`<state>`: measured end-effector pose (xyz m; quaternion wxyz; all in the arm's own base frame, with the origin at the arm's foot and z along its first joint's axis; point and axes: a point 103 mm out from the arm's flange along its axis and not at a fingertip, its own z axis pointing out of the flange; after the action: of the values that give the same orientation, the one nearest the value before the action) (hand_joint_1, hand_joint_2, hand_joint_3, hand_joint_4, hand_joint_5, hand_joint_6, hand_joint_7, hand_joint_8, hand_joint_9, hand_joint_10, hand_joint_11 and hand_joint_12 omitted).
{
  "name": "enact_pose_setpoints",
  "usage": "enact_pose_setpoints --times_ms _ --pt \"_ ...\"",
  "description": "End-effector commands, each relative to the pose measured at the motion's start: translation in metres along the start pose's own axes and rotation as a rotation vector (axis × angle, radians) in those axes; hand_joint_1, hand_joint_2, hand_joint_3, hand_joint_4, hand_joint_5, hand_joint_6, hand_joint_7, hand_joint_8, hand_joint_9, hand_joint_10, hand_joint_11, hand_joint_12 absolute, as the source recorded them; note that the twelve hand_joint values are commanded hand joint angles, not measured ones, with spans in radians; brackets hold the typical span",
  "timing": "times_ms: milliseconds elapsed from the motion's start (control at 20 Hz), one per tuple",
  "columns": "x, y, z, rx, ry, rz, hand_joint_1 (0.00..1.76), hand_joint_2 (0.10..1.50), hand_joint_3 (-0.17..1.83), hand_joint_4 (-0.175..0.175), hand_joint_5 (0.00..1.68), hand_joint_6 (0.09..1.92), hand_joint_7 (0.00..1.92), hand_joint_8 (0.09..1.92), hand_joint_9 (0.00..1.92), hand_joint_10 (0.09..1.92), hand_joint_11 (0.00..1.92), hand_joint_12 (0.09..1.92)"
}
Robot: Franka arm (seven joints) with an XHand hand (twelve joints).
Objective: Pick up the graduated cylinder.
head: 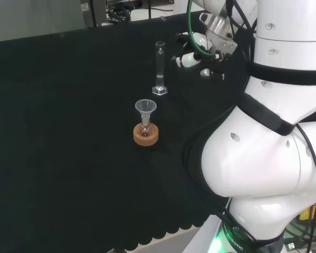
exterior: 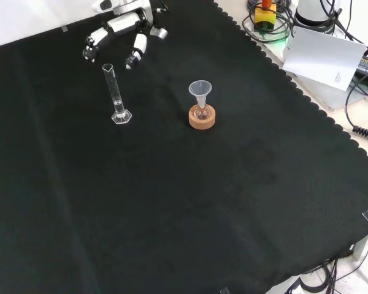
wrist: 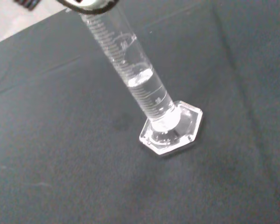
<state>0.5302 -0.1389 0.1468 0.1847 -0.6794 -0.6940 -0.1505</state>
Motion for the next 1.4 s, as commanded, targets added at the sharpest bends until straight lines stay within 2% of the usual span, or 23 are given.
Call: enact_pose_setpoints --times_ms 50,150,400,750,950,1400 --pt "-0.013 0.016 0.039 0.002 0.18 -0.106 0.87 0.72 0.52 -0.064 0.36 0.09 0.21 0.67 0.43 0.65 0.13 1.37" --pt "-0.014 0.018 0.046 0.001 0.232 -0.127 0.88 0.71 0.53 -0.062 0.36 0.09 0.21 0.67 0.42 0.64 0.13 1.37" --pt "-0.01 0.024 0.065 -0.013 0.3 -0.17 0.9 0.68 0.54 -0.059 0.38 0.09 0.23 0.67 0.43 0.64 0.13 1.37" --pt "0.002 0.03 0.074 -0.053 0.36 -0.222 0.93 0.62 0.6 -0.053 0.45 0.09 0.35 0.66 0.55 0.62 0.22 1.35" --pt "0.007 0.033 0.078 -0.072 0.42 -0.232 0.95 0.61 0.6 -0.046 0.5 0.09 0.4 0.65 0.59 0.6 0.28 1.33" --pt "0.011 0.038 0.083 -0.106 0.504 -0.243 0.99 0.6 0.6 -0.036 0.55 0.09 0.45 0.65 0.65 0.58 0.35 1.31"
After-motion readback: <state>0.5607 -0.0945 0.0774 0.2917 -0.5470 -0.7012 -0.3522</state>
